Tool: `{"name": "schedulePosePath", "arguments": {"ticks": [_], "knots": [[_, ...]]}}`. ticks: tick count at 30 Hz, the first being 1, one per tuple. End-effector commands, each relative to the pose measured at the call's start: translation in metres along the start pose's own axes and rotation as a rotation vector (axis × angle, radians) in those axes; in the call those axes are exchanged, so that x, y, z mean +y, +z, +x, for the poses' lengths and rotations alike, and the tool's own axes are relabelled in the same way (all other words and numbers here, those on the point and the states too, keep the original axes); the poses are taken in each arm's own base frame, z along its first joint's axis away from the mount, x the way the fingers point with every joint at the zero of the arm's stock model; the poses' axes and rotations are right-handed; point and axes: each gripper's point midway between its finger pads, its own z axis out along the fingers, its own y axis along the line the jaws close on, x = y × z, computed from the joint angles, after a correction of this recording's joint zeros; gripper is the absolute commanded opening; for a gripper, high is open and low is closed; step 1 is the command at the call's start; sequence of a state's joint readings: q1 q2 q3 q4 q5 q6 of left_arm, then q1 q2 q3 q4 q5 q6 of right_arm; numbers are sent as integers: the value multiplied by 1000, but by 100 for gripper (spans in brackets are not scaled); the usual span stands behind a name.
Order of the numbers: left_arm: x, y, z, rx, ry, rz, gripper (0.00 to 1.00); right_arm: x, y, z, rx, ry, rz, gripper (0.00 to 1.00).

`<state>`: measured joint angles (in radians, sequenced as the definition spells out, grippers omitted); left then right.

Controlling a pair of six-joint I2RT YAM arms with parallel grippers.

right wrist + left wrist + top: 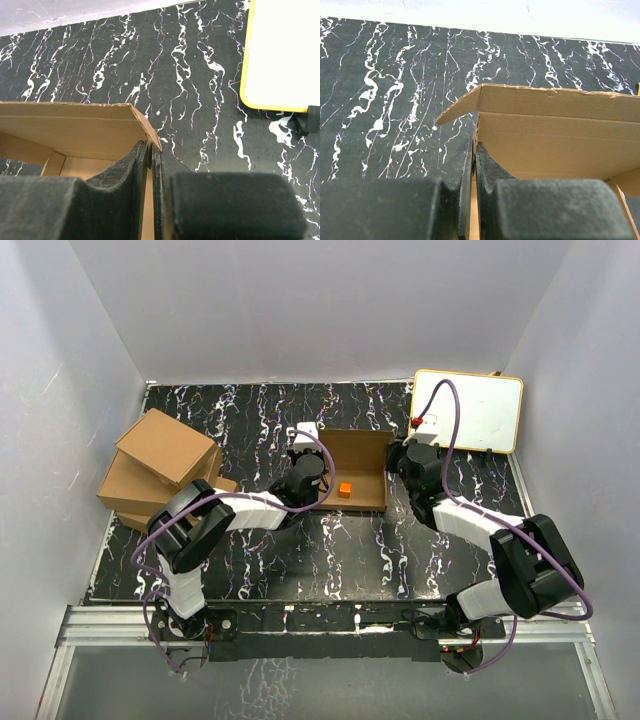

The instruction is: Fold the paper box

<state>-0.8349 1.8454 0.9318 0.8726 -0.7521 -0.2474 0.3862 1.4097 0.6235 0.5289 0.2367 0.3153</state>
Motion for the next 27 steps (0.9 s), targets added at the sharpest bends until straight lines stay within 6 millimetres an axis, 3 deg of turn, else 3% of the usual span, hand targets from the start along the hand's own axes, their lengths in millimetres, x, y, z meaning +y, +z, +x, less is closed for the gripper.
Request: {"name": "schedulePosePath", "arguments": {"ticks": [1,27], "knots": [[-31,-26,-4,13,-49,126,0,26,-13,4,20,52,-105,13],[-19,-66,23,72,-30,159,0,13,-49,59,233,3,-137,14]]}}
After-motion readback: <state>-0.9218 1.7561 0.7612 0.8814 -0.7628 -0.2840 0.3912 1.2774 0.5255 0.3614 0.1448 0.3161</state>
